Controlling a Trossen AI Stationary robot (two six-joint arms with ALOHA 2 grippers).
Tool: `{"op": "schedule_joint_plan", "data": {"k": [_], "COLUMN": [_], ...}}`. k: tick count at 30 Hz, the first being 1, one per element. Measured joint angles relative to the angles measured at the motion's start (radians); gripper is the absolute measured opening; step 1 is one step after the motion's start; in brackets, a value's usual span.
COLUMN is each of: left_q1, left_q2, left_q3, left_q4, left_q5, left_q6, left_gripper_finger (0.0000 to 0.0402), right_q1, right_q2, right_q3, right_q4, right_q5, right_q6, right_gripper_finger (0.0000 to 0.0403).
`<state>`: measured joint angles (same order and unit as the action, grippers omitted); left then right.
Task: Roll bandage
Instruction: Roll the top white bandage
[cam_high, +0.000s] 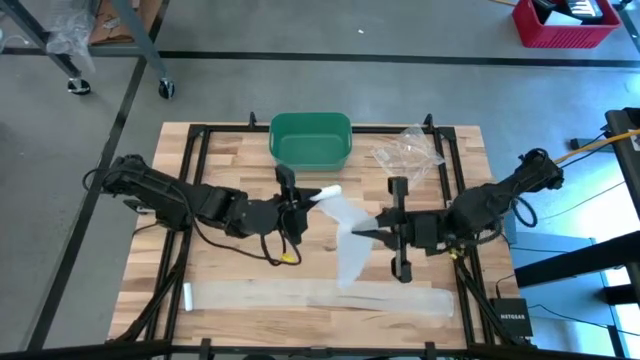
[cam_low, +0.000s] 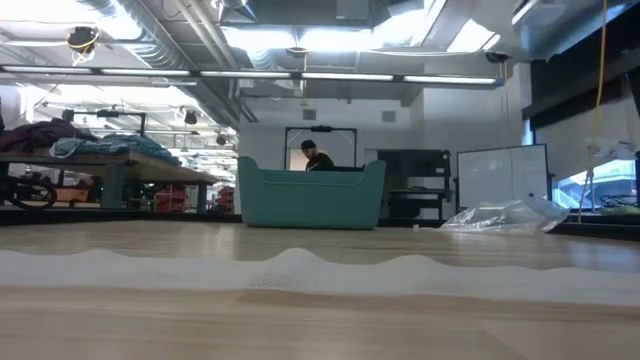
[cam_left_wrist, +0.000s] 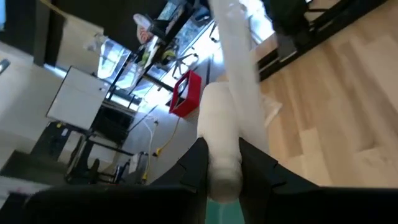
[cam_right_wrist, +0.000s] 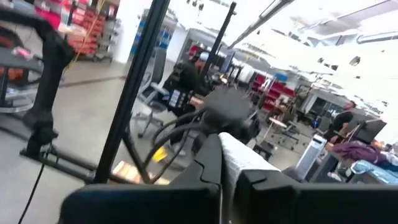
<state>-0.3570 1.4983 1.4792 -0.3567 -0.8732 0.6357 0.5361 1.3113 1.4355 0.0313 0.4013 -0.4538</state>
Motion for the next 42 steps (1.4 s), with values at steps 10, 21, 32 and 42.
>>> {"op": "schedule_joint_plan", "data": {"k": [10,21,32,42], "left_q1": [-0.020,0.002,0.056,0.099], "left_q2": [0.053,0.120,0.143,0.128], "left_q3": [0.000,0.001,-0.044,-0.269], "left_q4": [0.008,0.007,0.122,0.526], "left_q5": [-0.004,0.011,0.170,0.333], "left_q6": [0.021,-0.015,-0.137,-0.174], "left_gripper_finger": [0.0054,0.0054,0.0054,0.0054], "right_q1": [-0.124,-0.265,-0.438,-0.499], "right_q2": [0.000,0.018,0.029,0.029], "right_q3": [0.046,0.045,0.044,0.044], "right_q4": [0.030,0.029,0.012,-0.081], "right_q5": [-0.084,-0.159,-0.273,-0.316], "right_q6": [0.114,0.243,0.383,0.431], "right_gripper_finger": [0.0007,0.0007,0.0008,0.0008]}}
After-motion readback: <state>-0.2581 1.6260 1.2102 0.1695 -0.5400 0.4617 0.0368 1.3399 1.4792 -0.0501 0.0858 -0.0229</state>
